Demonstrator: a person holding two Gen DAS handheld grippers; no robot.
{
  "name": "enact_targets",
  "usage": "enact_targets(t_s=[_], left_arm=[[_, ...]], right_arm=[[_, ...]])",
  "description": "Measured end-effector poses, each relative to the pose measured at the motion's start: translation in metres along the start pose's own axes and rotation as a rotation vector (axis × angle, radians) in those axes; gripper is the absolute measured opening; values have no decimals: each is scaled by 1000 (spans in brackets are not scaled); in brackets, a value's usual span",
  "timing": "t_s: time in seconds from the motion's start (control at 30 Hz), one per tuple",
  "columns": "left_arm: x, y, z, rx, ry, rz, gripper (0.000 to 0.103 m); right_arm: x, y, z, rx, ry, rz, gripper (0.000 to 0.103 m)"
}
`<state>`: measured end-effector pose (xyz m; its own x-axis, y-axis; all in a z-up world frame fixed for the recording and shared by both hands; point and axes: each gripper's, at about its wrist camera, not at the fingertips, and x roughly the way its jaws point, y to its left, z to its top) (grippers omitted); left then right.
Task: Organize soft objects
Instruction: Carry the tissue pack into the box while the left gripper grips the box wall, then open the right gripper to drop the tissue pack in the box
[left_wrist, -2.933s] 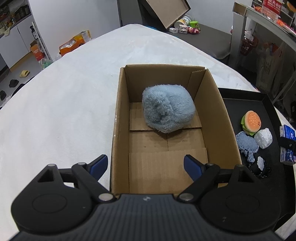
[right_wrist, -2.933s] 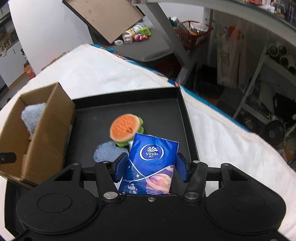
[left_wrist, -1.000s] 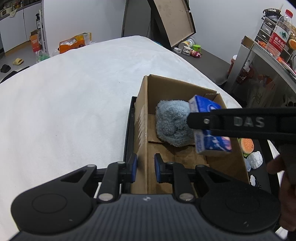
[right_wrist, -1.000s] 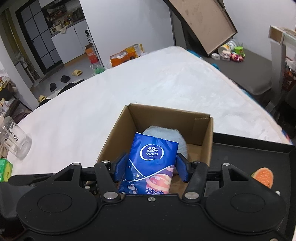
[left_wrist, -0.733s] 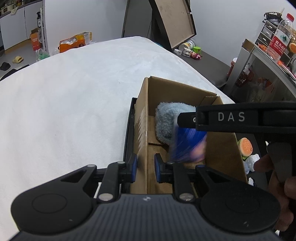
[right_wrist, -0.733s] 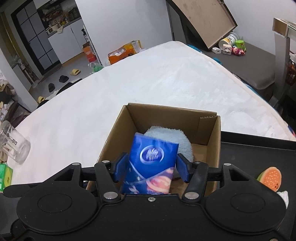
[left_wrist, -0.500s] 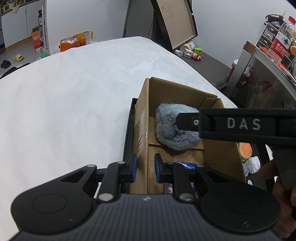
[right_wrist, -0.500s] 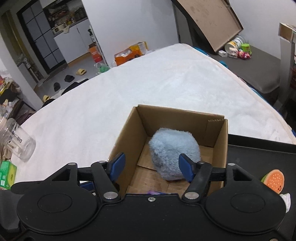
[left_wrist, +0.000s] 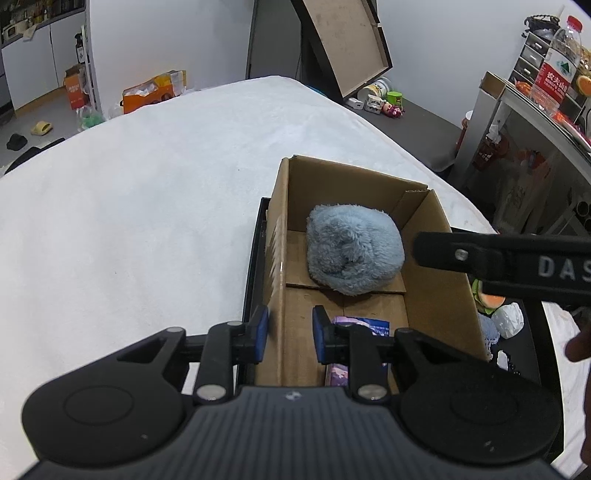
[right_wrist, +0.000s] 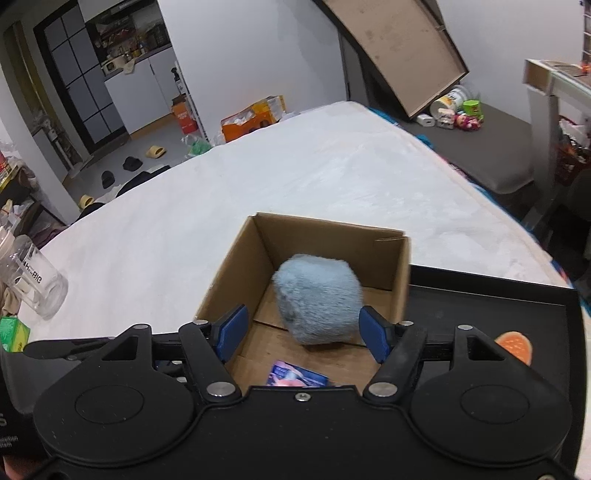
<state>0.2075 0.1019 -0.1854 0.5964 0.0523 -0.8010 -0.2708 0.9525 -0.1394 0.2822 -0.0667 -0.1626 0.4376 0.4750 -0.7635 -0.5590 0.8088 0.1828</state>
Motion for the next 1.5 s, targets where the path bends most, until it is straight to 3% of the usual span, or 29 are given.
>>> enact_targets(t_s=[0.13,0.27,0.47,0.73,1.5], left_arm=[[-1,-4,0,7,9,10,31],[-2,-10,0,23,21,17,45],[-3,-24,-1,73,20,45,64],[-5,-36,-2,142,19,131,76],[0,-69,-5,237,46,172,79]], right_arm=[[-9,-12,-6,14,-8,-15,68],[-20,-24,-12,35,-28,-35,81],[-33,-42,-21,68,-56,-46,91],[-47,-68,-40,114,-88,-75,100],[-42,-121,-121,178,-15,-193,103]])
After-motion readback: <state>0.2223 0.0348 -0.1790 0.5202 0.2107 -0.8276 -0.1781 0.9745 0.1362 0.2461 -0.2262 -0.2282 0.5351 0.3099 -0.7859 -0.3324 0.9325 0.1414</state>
